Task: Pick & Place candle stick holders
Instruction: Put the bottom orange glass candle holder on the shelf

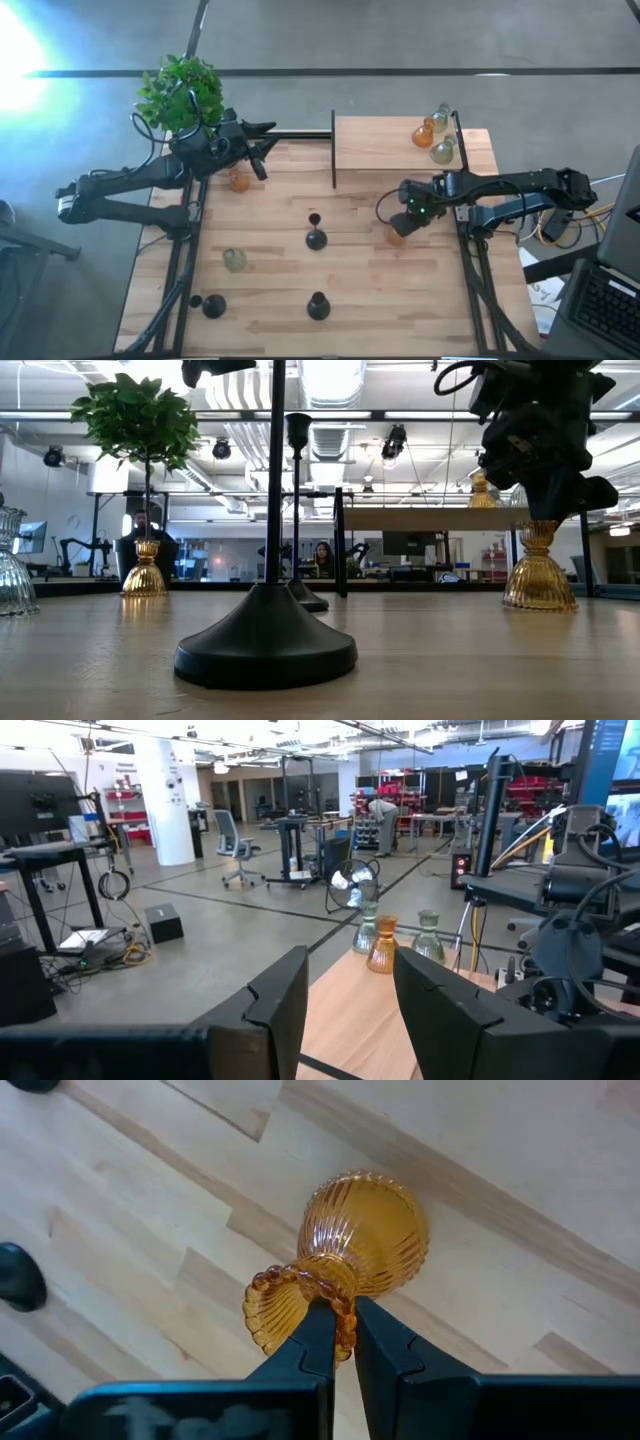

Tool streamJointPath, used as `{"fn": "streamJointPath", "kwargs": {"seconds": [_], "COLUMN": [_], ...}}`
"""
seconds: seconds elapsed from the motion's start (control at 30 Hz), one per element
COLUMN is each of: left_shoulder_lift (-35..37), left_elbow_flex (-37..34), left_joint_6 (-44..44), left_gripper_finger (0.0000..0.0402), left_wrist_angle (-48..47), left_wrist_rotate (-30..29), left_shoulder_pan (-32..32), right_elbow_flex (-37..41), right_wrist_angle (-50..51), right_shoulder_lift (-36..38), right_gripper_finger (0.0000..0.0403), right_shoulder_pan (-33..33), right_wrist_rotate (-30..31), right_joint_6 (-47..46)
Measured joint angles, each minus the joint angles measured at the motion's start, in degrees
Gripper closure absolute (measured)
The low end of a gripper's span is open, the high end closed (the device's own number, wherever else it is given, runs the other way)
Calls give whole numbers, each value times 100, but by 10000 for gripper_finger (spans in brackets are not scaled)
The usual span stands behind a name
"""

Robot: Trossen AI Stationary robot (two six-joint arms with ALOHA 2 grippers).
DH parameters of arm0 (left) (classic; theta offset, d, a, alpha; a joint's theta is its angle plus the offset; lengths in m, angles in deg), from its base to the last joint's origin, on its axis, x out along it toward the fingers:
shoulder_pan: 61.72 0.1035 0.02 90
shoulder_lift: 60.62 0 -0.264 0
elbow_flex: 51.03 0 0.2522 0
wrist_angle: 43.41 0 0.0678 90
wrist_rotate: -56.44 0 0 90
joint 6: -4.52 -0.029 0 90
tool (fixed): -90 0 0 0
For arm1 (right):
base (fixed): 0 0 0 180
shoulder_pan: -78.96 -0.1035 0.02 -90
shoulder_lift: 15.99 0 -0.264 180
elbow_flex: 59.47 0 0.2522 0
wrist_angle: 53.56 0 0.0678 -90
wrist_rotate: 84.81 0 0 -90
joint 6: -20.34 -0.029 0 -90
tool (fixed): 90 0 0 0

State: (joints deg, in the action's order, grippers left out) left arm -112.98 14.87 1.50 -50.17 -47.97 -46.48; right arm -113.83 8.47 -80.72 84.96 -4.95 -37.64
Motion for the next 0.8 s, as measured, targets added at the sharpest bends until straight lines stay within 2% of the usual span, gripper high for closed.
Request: {"fn": "streamJointPath", "kwargs": {"seconds": [0.13,0.5,0.8], "left_shoulder_lift": [0,-2,-1], "left_elbow_flex": [0,0,0], "left_joint_6": [2,7,7], "left_gripper_finger": [248,248,248], "left_wrist_angle": [-1,-3,-3], "left_wrist_rotate": [0,0,0], "left_shoulder_pan": [0,0,0], "right_elbow_flex": [-12,-9,-455], "right_wrist_angle": [-41,-92,-79], "right_shoulder_lift": [-5,22,407], "right_gripper_finger": [367,308,288], "right_shoulder_pan": [3,4,2], "right_wrist_rotate": [285,516,587], "right_joint_6": [9,-7,-7]}}
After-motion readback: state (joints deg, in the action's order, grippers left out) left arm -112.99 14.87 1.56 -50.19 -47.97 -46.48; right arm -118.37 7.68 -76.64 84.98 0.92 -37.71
